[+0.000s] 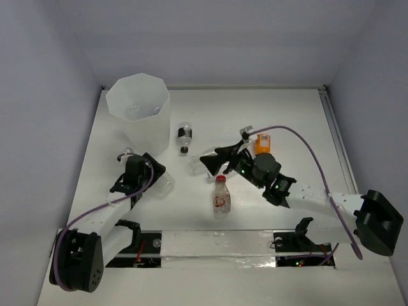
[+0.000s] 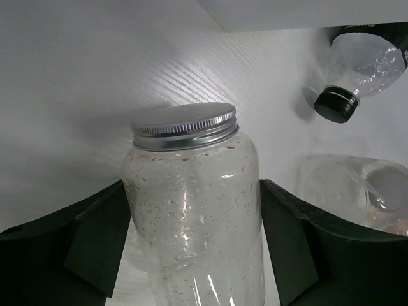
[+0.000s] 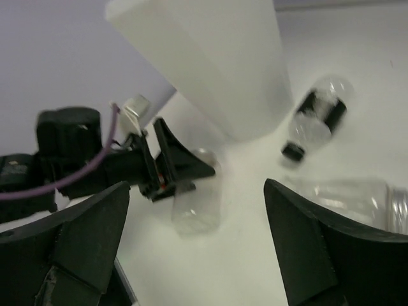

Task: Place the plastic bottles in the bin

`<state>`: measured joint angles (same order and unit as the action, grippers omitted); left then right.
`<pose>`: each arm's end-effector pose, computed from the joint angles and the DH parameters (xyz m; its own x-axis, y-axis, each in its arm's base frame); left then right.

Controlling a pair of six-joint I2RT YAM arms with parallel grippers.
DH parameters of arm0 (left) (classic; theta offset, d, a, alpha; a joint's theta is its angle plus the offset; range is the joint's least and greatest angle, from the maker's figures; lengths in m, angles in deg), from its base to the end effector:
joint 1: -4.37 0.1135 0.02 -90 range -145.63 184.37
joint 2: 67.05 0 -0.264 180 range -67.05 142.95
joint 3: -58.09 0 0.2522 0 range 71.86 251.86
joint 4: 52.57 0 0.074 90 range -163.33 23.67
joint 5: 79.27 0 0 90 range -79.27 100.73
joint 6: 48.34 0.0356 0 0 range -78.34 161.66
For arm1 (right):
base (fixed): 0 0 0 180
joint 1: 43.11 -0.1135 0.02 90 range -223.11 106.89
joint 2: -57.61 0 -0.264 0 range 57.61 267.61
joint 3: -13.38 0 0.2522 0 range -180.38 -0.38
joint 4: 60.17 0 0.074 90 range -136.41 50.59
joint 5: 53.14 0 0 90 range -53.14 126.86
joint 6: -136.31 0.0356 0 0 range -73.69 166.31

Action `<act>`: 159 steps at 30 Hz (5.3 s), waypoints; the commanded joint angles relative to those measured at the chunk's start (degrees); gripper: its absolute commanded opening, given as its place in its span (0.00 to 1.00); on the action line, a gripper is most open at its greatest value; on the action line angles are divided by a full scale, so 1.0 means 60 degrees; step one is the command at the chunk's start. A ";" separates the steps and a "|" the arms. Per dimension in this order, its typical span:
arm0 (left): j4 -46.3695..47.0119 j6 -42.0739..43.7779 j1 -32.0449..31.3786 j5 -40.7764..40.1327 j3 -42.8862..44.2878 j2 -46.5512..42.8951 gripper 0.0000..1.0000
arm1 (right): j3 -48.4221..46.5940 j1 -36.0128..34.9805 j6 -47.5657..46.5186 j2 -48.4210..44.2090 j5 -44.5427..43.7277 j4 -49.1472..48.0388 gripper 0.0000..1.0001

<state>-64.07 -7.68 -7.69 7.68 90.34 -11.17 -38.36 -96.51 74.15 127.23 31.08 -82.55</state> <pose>0.1887 -0.0384 0.1679 -0.4926 -0.6694 -0.5561 -0.3187 0.7334 -0.6005 0.1681 0.2204 0.2921 -0.3037 0.3704 -0.8778 -0.6752 0.5664 0.4726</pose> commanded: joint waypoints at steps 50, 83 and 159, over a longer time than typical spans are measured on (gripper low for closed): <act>0.0003 0.4590 -0.0730 -0.3021 0.9147 0.0002 0.54 | 0.3707 -0.1249 0.3666 -0.0324 0.0084 0.2245 0.31; 0.0415 0.4681 -0.0056 -0.2483 0.7823 0.0255 0.93 | -0.0899 -0.1953 0.0373 -0.2732 -0.1203 0.3298 0.24; 0.1585 0.2481 -0.3583 0.2854 0.2149 -0.4249 0.60 | -0.2268 0.6411 -0.0669 0.0772 -0.0546 0.6989 0.96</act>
<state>-62.95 6.88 -24.23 27.03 101.37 -39.39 -49.51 -58.48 71.57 129.64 24.06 -42.57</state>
